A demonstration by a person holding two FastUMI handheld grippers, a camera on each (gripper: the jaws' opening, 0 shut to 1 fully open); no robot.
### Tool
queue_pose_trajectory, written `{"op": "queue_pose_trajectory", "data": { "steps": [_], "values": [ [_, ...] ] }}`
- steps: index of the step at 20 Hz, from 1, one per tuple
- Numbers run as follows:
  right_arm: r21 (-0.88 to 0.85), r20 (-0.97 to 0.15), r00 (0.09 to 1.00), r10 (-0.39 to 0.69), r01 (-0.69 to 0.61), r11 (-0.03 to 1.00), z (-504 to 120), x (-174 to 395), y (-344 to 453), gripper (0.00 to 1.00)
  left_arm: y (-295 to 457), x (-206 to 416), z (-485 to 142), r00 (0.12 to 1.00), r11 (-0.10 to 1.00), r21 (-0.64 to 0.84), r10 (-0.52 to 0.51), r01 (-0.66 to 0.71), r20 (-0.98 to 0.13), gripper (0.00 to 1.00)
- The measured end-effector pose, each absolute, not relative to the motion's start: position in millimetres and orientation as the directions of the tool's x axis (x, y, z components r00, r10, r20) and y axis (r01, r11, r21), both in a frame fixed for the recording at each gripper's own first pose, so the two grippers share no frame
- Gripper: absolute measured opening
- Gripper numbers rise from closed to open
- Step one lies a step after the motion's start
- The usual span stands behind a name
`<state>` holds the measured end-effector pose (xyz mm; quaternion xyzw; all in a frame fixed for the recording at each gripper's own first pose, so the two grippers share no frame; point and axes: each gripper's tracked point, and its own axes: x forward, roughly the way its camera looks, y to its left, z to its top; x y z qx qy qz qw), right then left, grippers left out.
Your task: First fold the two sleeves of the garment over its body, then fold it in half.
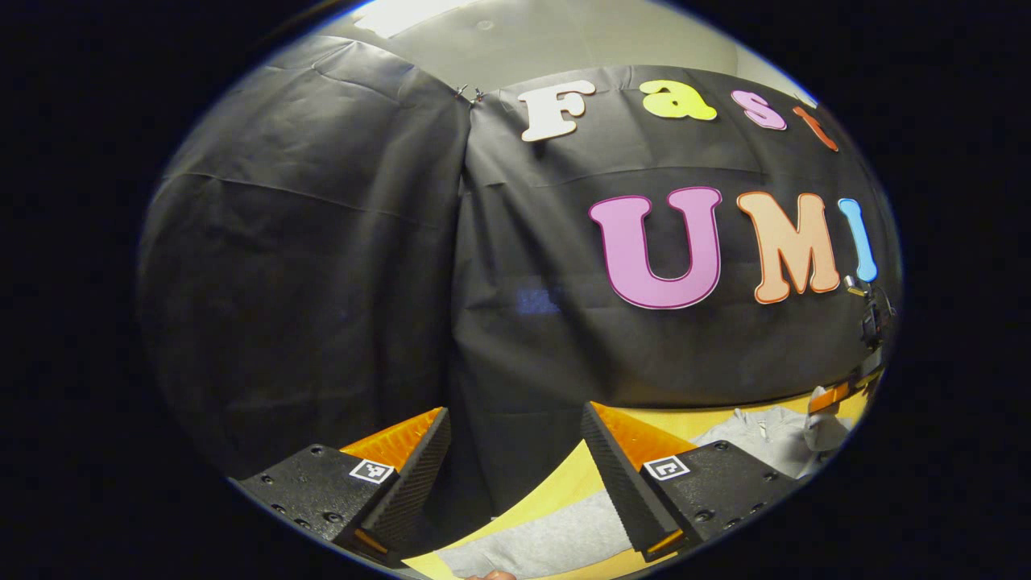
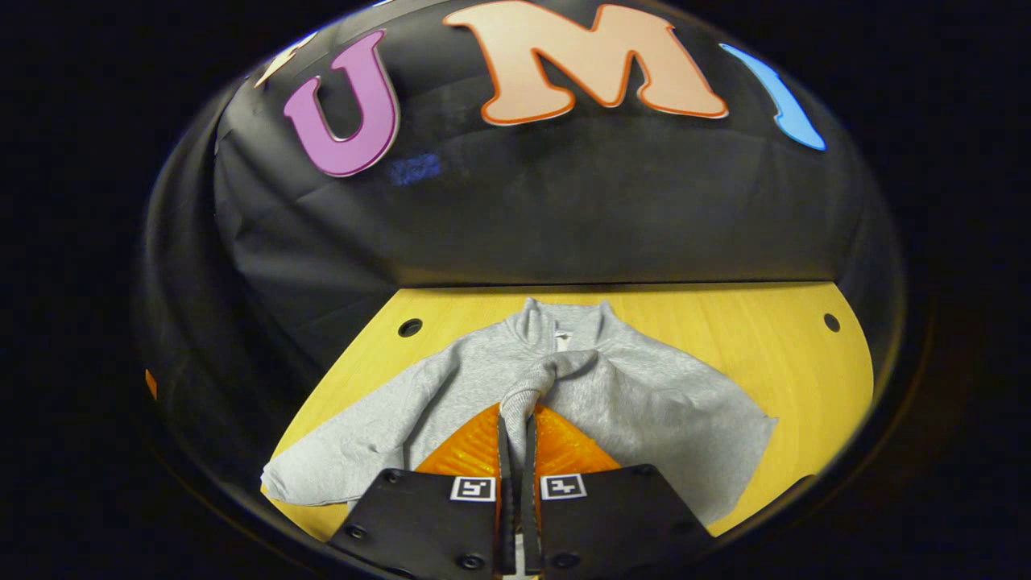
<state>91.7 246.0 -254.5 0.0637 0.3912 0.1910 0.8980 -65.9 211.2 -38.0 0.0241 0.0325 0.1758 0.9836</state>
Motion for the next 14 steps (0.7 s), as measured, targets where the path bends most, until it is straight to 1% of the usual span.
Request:
{"op": "queue_pose_trajectory", "data": {
  "steps": [6,10,11,13,14],
  "values": [
    [0.223,-0.704,0.569,0.425,-0.391,0.893,-286.7,87.6,320.8,0.06,243.6,-78.4,-45.4,0.920,0.922,0.077,0.386,-0.381,-0.066,0.99],
    [0.216,-0.731,0.528,0.433,-0.423,0.880,-315.1,75.9,355.0,0.06,259.4,-83.9,-53.6,0.912,0.914,0.084,0.403,-0.397,-0.079,0.99],
    [0.210,-0.738,0.521,0.430,-0.428,0.879,-320.8,72.3,359.9,0.11,262.0,-85.3,-56.5,0.909,0.912,0.087,0.407,-0.400,-0.086,0.99],
    [0.221,-0.751,0.495,0.438,-0.436,0.872,-324.5,65.1,363.6,0.11,268.1,-86.8,-68.0,0.905,0.910,0.093,0.413,-0.405,-0.105,0.99],
    [0.236,-0.752,0.481,0.451,-0.442,0.865,-325.7,60.8,367.9,0.24,270.2,-88.3,-73.6,0.903,0.909,0.094,0.415,-0.406,-0.116,0.99]
  ]
}}
